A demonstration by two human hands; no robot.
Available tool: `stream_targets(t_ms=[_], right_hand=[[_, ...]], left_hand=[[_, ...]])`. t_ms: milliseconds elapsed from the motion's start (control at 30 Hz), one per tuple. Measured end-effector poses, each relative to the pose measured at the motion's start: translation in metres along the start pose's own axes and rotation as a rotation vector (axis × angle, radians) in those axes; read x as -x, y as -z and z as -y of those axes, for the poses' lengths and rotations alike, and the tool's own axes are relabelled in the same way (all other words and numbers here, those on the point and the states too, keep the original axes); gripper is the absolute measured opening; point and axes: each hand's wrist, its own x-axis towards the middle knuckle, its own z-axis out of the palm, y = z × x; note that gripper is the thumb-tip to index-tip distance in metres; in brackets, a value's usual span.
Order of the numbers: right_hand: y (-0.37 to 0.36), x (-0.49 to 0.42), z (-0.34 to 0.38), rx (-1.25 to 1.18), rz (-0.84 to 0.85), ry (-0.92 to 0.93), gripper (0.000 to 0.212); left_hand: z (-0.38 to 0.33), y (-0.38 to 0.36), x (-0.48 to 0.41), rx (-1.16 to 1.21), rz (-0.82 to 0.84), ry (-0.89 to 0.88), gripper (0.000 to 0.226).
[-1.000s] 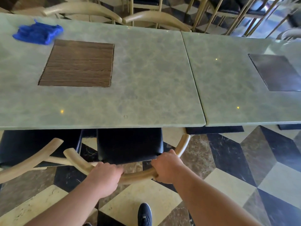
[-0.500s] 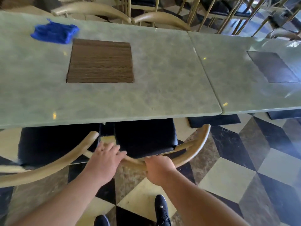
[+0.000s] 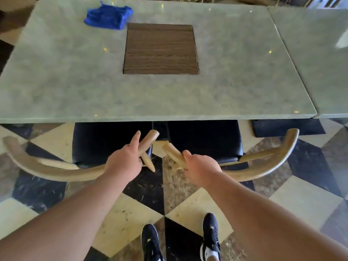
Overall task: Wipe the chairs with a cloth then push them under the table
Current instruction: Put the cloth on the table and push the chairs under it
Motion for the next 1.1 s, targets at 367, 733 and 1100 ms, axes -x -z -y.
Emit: stream_targets(t_ms=[367,733,1100], right_hand=[[0.018,-0.023,0.006,-0.018,-0.101,0.029,0.028],[0.003,-0.024,0.02,-0.021,-0.072,0.029,0.029],[0.011,-0.023,0.013,-0.003,-0.103,0.012,0.029]], left_hand=[[-0.009,0.004,0.002,-0.152,0.104,0.035,0.069],[0.009,0.0,-0.003,-0.094,0.056,-0.023,0.068],[0.007,-0.018,0.012,-0.138,0.053,-0.085,0.068]])
